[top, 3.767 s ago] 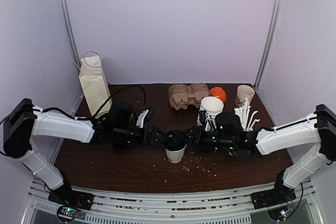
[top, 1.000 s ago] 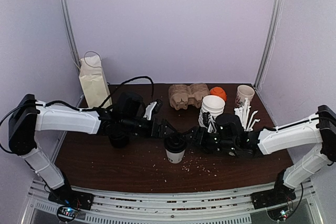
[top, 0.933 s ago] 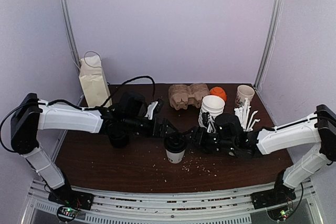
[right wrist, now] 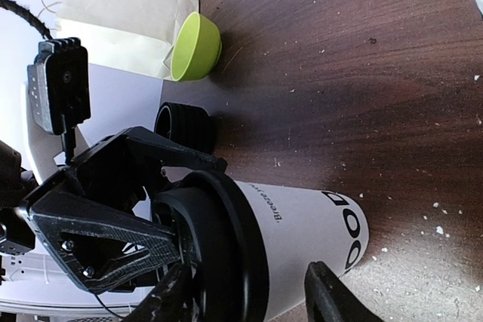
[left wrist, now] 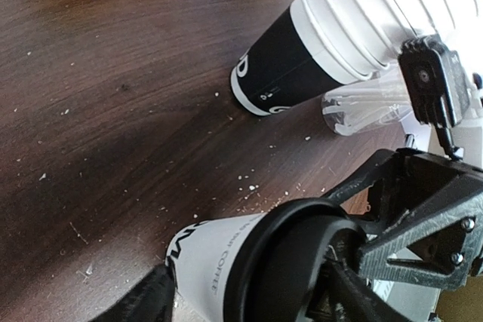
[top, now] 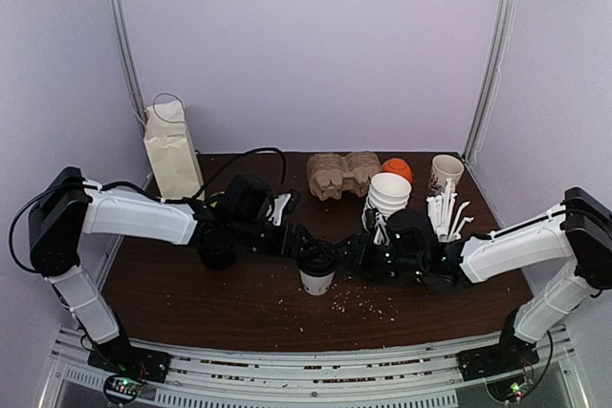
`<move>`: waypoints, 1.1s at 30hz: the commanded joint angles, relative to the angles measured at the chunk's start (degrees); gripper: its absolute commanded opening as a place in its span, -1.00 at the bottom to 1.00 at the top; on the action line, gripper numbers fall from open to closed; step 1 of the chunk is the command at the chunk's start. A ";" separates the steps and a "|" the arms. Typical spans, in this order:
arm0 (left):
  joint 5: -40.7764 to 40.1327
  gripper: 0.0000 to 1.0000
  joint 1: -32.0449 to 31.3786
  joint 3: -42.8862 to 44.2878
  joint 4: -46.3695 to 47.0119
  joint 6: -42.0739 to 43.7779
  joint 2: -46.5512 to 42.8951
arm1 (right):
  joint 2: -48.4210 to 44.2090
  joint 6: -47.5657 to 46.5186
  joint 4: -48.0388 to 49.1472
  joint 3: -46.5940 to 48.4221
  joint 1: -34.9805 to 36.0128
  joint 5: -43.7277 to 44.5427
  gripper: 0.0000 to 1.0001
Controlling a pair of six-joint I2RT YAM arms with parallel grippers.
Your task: Pack the takeout coffee
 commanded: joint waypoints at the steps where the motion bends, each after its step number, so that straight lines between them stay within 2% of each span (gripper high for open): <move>1: -0.87 0.53 -0.10 -0.91 -2.25 1.44 -1.39 | -1.75 -1.87 -4.27 -0.94 -0.41 -0.99 0.19; 3: -0.98 0.69 -0.10 -0.44 -2.90 1.78 -2.36 | -2.96 -2.29 -5.12 -0.35 -0.33 -0.97 0.28; 6: -0.86 0.79 -0.10 0.06 -3.66 1.99 -3.64 | -4.18 -3.09 -6.28 0.34 -0.41 -1.12 0.33; 14: -0.37 0.81 -0.15 -1.21 -3.65 1.80 -5.12 | -3.23 -4.44 -7.29 1.25 0.06 -4.26 0.38; 18: -0.54 0.75 -0.21 -2.60 -3.45 1.66 -5.00 | -2.34 -4.05 -6.69 0.63 0.16 -4.52 0.32; 27: -0.81 0.49 -0.19 -5.24 -2.26 1.33 -4.08 | -1.08 -3.47 -6.93 -0.66 0.23 -3.92 0.04; 33: -0.72 0.40 -0.18 -7.48 -1.59 1.12 -3.76 | -0.64 -3.76 -8.66 -1.14 0.26 -3.99 -0.05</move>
